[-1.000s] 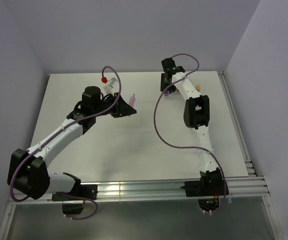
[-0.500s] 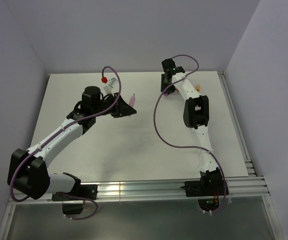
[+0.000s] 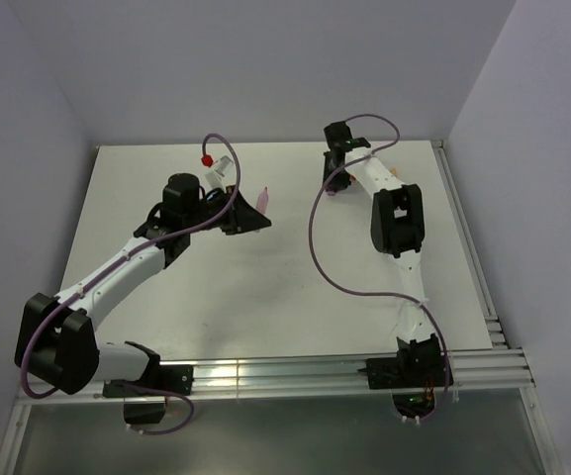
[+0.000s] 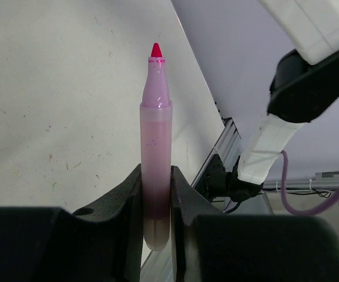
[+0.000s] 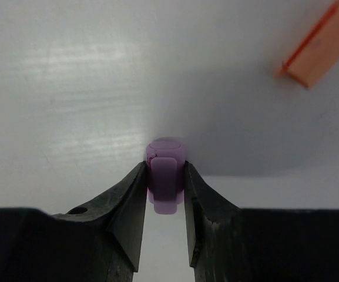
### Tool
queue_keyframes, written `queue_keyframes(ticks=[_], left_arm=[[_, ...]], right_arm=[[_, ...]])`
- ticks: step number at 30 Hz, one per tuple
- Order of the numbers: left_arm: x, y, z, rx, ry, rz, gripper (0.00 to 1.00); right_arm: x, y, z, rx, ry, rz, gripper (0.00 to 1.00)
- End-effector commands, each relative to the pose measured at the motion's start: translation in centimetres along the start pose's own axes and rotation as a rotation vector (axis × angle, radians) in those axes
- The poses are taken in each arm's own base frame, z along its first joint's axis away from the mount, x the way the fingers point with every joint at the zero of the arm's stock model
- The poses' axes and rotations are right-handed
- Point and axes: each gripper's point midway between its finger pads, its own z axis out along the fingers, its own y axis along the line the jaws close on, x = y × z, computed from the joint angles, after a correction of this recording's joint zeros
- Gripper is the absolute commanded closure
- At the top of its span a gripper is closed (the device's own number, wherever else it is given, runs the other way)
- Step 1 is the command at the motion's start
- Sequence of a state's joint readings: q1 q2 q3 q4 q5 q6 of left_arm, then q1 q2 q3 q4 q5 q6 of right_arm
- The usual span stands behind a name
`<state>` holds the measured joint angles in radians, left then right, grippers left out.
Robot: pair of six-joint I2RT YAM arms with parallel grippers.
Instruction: Insert the pens into the pen caps
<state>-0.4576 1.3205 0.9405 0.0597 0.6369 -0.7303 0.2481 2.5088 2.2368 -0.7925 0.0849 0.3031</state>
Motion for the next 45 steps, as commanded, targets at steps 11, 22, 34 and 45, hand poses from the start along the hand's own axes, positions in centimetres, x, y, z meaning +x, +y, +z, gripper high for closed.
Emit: queue_keyframes(ticks=[11,22,34,45], left_arm=[[-0.7,-1.4,1.7,0.045,-0.036,0.017,1.0],[-2.4,-4.2,7.6,0.061,-0.151,0.071,1.0],[-3.2,-4.4,10.5,0.047,-0.151,0.144,1.0],[-3.6,-4.3,10.0,0.025,-0.166,0.165,1.0]], right_arm=[[-2.5,3.4,-17.1,-0.316,-0.268,0.219,1.0],[-3.0,5.1,-29.8,-0.495,-0.448,0.287,1.0],[-1.3,8.6,-32.2,-0.553,-0.463,0.225,1.0],[-1.0,9.6,-31.8,-0.54,-0.447,0.202,1.0]])
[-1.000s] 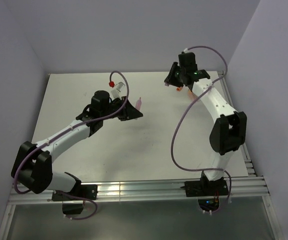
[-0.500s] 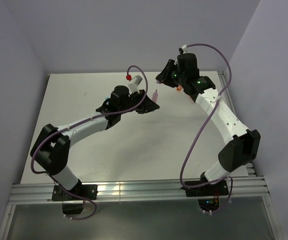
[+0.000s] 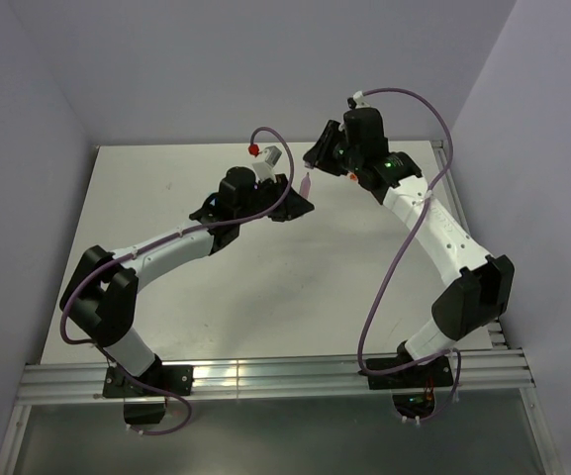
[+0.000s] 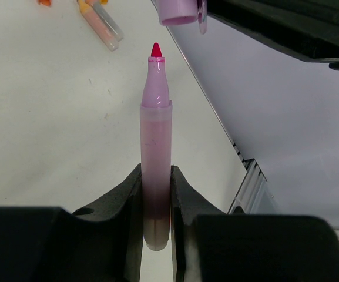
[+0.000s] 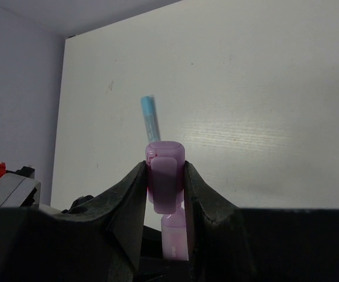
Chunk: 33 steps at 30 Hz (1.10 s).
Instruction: Insert the pens into the pen caps
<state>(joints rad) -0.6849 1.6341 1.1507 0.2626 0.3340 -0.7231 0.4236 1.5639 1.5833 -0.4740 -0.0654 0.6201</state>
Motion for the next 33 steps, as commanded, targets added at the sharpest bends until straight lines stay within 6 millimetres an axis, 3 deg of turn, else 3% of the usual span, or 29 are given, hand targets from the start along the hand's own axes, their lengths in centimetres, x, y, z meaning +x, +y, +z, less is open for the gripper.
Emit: queue_keyframes(ticks=[1,9,33], left_arm=[[-2.6,-2.3,-0.5,0.05,-0.067,0.054,1.0],[-2.7,-2.4,-0.8,0.046,-0.072,0.065,1.0],[-3.8,-1.7,-1.5,0.017,-0.111,0.069,1.0]], right_arm=[[-1.1,1.0,0.0,-0.011,-0.034,-0.008,1.0],[-0.9,0.8,0.6,0.002,-0.027,-0.012,1.0],[0.3,2.0,-0.5,-0.031,-0.013,-0.03,1.0]])
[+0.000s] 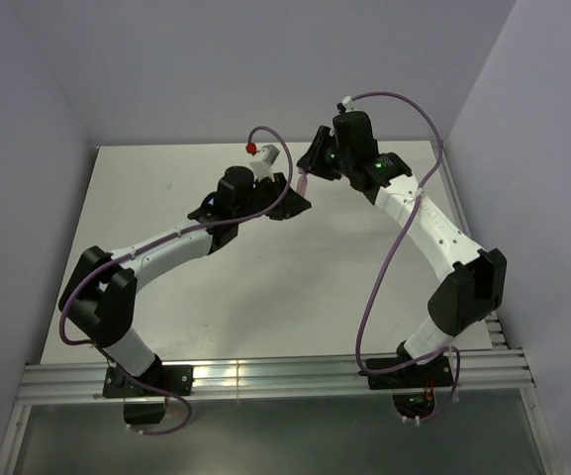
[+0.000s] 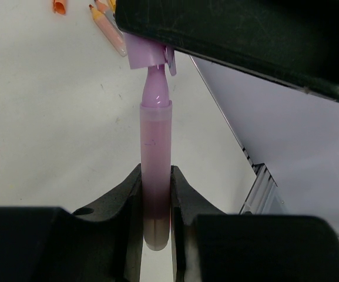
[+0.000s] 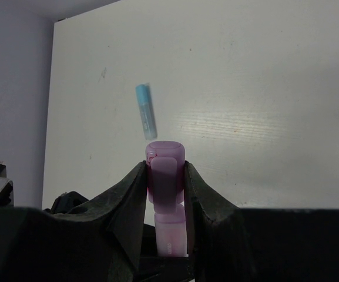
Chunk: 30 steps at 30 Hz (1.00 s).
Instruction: Insert the pens into the pen caps
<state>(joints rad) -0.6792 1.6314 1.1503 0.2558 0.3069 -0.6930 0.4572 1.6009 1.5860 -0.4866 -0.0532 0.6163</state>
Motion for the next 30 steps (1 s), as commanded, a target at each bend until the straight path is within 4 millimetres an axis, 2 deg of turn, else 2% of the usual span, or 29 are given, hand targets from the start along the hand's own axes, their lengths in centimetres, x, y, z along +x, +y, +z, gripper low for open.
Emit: queue_keyframes(ticks=[1,6,17,30], left_arm=[[-3.6,-2.3,-1.6,0.05,-0.097,0.04,1.0],[-4.1,-2.3,-1.8,0.059,-0.111,0.032,1.0],[-4.9,-2.8,-2.9,0.093,-0.146,0.032,1.0],[-8.5,-4.5,-5.8,0.17,-0.244,0.019,1.0]], right_arm=[[-1.6,1.9,-1.9,-0.047,-0.064,-0.015,1.0],[-1.0,2.0,-1.8,-0.039,-0.06,-0.026,1.0],[1.2,4.7,-2.5,-0.086,-0.031,-0.075,1.0],[2.1,6.8,-3.8,-0.127,-0.053,-0.133,1.0]])
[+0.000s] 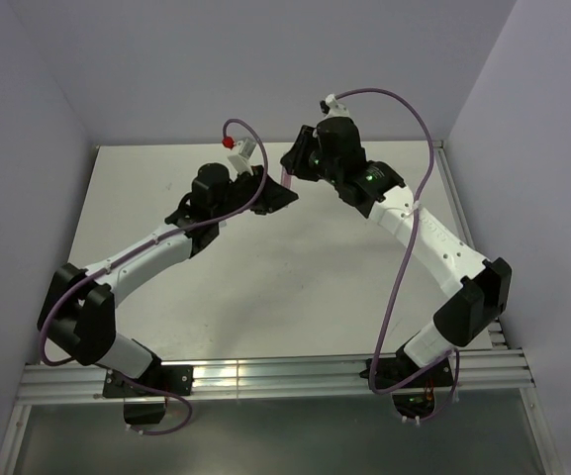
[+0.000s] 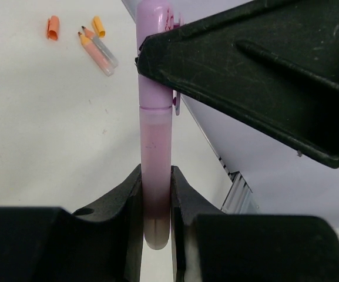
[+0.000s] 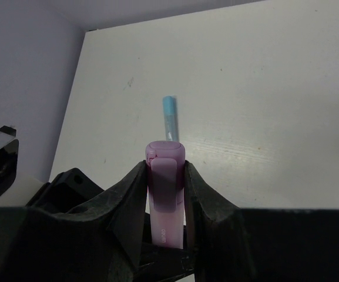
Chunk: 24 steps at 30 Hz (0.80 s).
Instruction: Insert the pens into the pen caps
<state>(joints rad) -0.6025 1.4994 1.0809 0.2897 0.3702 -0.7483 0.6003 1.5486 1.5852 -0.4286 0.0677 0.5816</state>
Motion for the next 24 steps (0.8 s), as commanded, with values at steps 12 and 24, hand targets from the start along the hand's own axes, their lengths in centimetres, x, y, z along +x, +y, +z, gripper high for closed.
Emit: queue_keyframes(ticks=[12,24], left_arm=[[-7.4,-4.5,-2.8,0.126,-0.214,0.105,1.0],[-10.6,-3.8,-4.4,0.061,-0.291,0.175,1.0]], right_arm=[[2.5,4.3,-2.3,-0.117,0.081,-0.103,1.0],[3.8,6.7,-3.3,-0.207,0.142,-0.145,1.0]])
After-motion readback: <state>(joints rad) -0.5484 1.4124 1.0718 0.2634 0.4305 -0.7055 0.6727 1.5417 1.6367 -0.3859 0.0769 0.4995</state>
